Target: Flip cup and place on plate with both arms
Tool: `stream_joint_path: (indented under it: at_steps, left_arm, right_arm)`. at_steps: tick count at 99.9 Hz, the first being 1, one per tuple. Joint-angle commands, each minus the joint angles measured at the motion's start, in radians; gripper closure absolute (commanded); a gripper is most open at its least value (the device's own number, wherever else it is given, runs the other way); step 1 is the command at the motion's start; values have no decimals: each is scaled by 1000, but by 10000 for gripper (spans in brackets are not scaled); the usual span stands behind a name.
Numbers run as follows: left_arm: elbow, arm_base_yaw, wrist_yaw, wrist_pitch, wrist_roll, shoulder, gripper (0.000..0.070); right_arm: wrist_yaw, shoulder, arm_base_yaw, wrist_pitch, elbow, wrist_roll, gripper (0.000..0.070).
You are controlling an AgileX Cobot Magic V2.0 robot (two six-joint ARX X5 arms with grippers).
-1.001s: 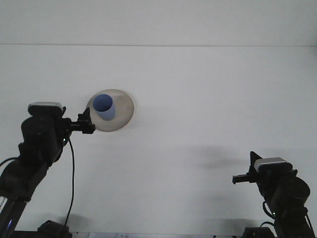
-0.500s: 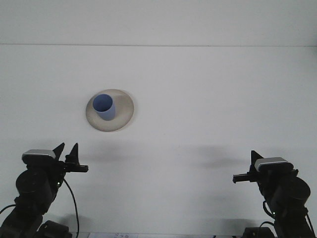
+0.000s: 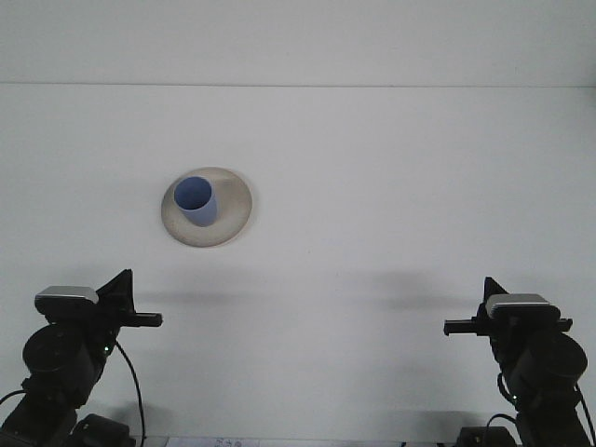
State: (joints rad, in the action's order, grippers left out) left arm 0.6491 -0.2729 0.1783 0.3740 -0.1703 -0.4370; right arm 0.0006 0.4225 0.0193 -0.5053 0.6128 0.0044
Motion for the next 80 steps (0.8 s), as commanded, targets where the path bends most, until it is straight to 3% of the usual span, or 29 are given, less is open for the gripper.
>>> stream_joint_path:
  at_steps: [1,55,69,80]
  left_arm:
    - [5,-2,2,-10,3,2,688]
    - [4,-2,2,-16,5,9,688]
    - [-16,6,6,-45,66,44,688]
    - [-106,32,4,-171,100,108,688]
  right_arm:
    - [0,3,1,11,7,6,700]
    - [1,3,1,11,7,6,700]
    - [0,3,1,11,7,6,700]
    - [1,3,1,11,8,6,700]
